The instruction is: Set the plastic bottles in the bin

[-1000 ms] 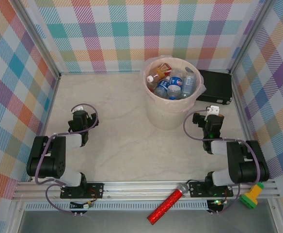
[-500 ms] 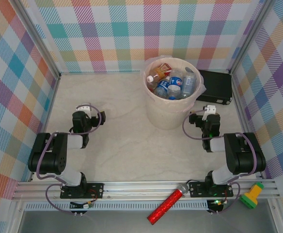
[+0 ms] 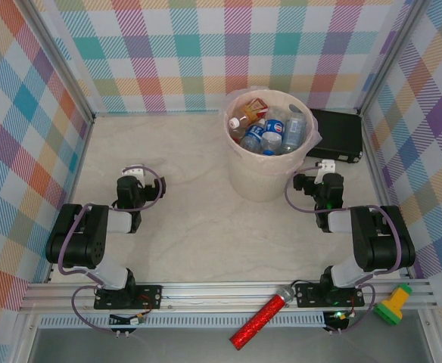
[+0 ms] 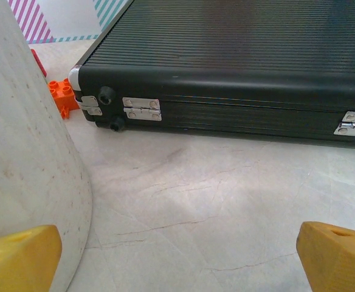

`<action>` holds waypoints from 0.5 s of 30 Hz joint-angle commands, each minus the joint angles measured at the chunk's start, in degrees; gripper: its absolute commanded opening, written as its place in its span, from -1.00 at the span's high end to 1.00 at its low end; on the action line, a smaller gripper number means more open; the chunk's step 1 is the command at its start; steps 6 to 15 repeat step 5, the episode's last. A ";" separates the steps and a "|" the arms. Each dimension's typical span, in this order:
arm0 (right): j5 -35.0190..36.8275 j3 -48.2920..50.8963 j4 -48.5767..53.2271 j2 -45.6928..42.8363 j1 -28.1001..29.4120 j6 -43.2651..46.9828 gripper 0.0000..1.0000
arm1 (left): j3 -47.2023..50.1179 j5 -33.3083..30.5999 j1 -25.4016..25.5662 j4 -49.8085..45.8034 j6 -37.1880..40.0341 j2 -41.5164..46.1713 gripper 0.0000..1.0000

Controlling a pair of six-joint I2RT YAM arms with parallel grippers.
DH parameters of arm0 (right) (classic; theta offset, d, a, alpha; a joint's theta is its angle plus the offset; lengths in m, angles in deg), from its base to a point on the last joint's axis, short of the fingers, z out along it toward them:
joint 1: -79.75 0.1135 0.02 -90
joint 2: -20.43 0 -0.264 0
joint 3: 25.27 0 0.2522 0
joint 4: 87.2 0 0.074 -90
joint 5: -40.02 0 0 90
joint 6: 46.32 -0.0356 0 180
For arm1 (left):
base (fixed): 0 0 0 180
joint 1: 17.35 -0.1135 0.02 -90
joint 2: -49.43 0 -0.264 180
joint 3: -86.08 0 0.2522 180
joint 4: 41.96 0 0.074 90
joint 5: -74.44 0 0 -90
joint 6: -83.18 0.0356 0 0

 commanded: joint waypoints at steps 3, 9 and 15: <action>-1.11 -0.72 -0.04 0.39 -0.18 0.51 -0.98 | -0.67 -0.79 0.49 2.01 0.92 -0.08 -0.99; -1.11 -0.70 -0.11 0.43 -0.22 0.52 -0.98 | -0.56 -0.81 0.49 2.08 0.94 -0.05 -0.99; -1.11 -0.70 -0.11 0.43 -0.22 0.52 -0.98 | -0.56 -0.81 0.49 2.08 0.94 -0.05 -0.99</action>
